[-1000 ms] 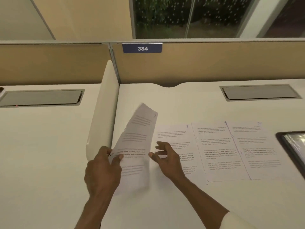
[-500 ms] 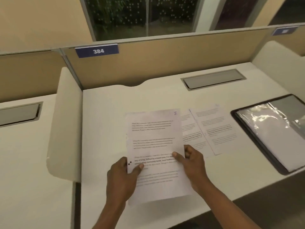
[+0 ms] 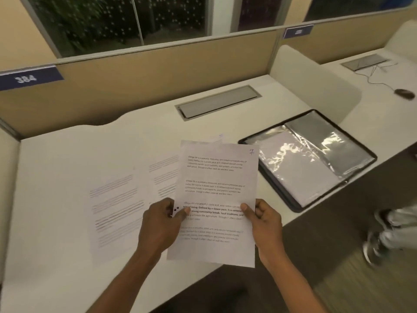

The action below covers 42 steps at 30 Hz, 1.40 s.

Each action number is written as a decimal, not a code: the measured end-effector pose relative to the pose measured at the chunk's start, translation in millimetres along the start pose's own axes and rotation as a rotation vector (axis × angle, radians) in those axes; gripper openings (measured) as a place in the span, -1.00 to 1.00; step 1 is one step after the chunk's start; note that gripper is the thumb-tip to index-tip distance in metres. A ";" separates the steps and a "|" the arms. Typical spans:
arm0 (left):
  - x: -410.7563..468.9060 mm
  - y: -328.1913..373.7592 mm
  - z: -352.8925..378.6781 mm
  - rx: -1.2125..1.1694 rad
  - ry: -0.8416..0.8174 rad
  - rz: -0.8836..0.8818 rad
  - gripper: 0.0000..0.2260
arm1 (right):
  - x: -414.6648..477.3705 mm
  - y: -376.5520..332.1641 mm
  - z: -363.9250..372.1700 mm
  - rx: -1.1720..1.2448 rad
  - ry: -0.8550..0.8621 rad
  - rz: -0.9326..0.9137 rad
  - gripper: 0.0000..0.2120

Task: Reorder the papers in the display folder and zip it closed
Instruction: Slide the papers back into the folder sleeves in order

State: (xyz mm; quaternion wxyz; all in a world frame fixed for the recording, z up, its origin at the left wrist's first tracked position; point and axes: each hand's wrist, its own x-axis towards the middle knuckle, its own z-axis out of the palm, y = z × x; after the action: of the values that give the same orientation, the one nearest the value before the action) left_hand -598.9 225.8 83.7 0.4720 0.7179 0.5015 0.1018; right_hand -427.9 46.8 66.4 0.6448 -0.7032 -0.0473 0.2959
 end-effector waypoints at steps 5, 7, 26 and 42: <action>-7.3 48.2 82.1 -0.022 -0.022 0.044 -0.81 | 24.7 -8.3 -81.0 0.027 0.027 0.006 -0.87; -10.6 66.7 110.7 -0.007 -0.033 0.065 -0.80 | 31.6 -13.1 -109.0 0.029 0.043 0.009 -0.86; 74.8 192.0 303.8 -0.075 -0.128 0.116 -0.80 | 205.7 -79.9 -277.4 -0.038 0.137 0.019 -0.90; 149.3 275.6 395.0 -0.083 -0.084 -0.012 -0.79 | 429.9 -172.5 -348.5 -0.335 -0.114 0.001 -0.84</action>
State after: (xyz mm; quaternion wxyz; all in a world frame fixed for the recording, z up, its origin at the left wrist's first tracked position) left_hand -111.1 106.1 38.9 0.5228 0.6981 0.4810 0.0895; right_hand 145.4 -38.6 72.8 0.5149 -0.7829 -0.1321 0.3233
